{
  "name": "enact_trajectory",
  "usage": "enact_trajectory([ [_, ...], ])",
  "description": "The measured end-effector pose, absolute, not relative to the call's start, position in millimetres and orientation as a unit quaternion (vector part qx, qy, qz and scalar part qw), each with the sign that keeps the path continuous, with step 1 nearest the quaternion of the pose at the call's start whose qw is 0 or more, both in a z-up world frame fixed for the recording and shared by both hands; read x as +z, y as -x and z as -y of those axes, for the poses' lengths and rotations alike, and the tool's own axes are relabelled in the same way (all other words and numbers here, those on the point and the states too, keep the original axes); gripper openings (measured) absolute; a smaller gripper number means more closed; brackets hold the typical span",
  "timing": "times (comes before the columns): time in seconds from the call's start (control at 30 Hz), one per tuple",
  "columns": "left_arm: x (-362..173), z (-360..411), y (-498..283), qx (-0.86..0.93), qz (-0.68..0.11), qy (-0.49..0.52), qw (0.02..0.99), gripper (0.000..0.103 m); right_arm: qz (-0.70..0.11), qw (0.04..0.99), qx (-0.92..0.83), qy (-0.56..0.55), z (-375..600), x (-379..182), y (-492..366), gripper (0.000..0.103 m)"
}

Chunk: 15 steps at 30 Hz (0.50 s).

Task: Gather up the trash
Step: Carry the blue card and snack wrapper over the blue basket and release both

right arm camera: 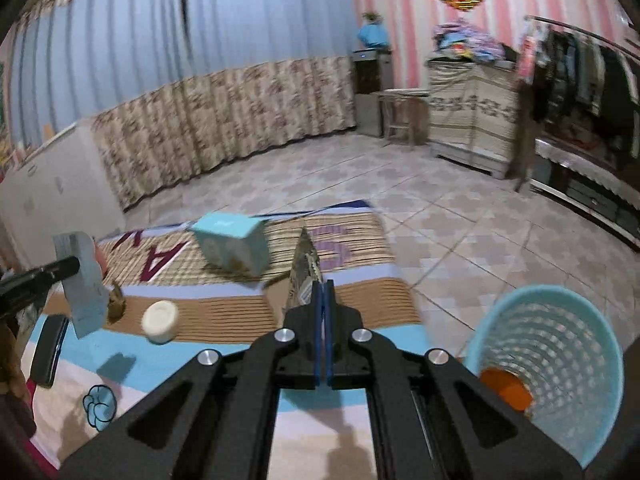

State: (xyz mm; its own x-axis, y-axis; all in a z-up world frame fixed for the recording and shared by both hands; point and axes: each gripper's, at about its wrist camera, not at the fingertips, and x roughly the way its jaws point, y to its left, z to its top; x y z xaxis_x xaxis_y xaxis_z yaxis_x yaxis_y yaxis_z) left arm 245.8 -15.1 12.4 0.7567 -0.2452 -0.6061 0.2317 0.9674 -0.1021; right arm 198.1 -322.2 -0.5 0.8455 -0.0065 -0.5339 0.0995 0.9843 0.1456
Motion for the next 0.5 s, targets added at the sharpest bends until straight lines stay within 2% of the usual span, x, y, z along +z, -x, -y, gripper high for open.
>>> enact_trajectory([
  [0.27,11,92,-240,-0.186,-0.324,0.004,0.927,0.007,-0.248,0.957,-0.112,-0.106,396,17,-152,0.001],
  [0.5,3,166,-227,-0.241,-0.326,-0.019,0.914,0.007,-0.249,0.946,-0.177,-0.105,443,8,-123,0.001],
])
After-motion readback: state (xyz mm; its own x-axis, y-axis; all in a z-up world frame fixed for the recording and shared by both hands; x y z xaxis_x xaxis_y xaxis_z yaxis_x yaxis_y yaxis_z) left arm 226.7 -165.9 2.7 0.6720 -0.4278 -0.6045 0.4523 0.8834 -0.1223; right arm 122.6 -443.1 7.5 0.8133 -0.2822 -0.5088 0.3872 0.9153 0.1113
